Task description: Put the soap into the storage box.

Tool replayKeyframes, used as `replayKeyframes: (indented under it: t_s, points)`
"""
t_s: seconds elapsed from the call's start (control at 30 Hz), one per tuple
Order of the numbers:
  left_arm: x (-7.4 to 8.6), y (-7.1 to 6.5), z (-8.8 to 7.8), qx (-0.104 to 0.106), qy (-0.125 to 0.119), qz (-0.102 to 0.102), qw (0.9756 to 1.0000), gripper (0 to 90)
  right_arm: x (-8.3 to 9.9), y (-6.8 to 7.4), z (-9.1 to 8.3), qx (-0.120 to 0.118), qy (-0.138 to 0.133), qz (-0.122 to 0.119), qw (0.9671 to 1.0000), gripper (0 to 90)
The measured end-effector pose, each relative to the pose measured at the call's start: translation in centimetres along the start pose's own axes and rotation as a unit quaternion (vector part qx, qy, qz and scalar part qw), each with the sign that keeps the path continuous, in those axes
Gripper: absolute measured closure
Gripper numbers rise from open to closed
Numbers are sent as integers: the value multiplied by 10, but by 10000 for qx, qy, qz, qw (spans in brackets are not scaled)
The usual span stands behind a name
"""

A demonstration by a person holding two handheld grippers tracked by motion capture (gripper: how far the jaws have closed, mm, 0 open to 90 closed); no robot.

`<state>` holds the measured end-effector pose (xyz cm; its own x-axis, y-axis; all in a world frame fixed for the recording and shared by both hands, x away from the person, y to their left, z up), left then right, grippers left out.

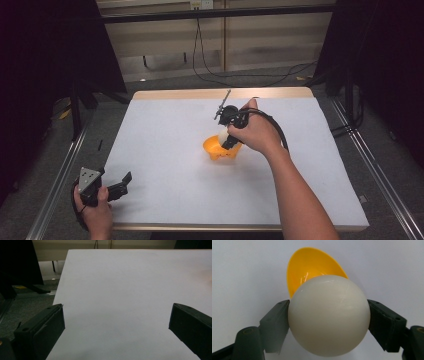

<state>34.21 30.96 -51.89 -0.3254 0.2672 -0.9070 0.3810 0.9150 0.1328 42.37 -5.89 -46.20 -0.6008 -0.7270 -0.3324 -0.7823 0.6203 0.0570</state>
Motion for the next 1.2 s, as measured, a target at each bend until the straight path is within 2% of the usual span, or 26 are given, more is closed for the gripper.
replayKeyframes:
  t_s: [0.1, 0.27, 0.3, 0.37, 0.4, 0.57, 0.6, 1.0, 1.13, 1.17, 1.2]
  points:
    - [0, 0, 0, 17, -4, -3, 10000, 0, -3, 0, 5, 25, 54, -90, 9999, 232]
    - [0, 0, 0, 19, 6, 12, 10000, 0, -5, 0, 9, 37, 141, -60, 9999, 233]
    - [0, 0, 0, 20, 4, 8, 10000, 0, -7, -2, 12, 53, 158, -206, 9996, 233]
    - [0, 0, 0, 20, 5, 7, 10000, 0, -7, -1, 13, 73, 223, -138, 9996, 233]
    - [0, 0, 0, 20, 5, 7, 10000, 0, -8, -1, 15, 58, 226, -230, 9995, 232]
    - [0, 0, 0, 38, 0, 2, 10000, 0, -8, 0, 20, 65, 309, -174, 9993, 232]
    - [0, 0, 0, 39, -4, -2, 10000, 0, -9, 0, 23, 67, 305, -250, 9992, 232]
    - [0, 0, 0, 27, -1, -18, 10000, 0, -8, -1, 28, 61, 373, -221, 9990, 232]
    - [0, 0, 0, 30, 1, -17, 10000, 0, -6, -1, 30, 123, 459, -250, 9986, 231]
    - [0, 0, 0, 30, 1, -17, 10000, 0, -6, -1, 30, 122, 438, -276, 9986, 248]
    - [0, 0, 0, 34, 2, -17, 10000, 0, -7, 0, 28, 111, 385, -204, 9990, 247]
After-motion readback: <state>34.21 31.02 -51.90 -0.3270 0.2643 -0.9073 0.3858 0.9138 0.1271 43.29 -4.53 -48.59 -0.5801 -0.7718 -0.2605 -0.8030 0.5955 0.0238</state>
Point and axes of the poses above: each handheld gripper's, and its own axes: z roughly forward along the jaws, x roughly out of its underside, y roughly to its left, the point moved 9 cm from there along z, roughly forward along the jaws, and after that the axes turned 12 degrees about z, right-handed, at the moved point
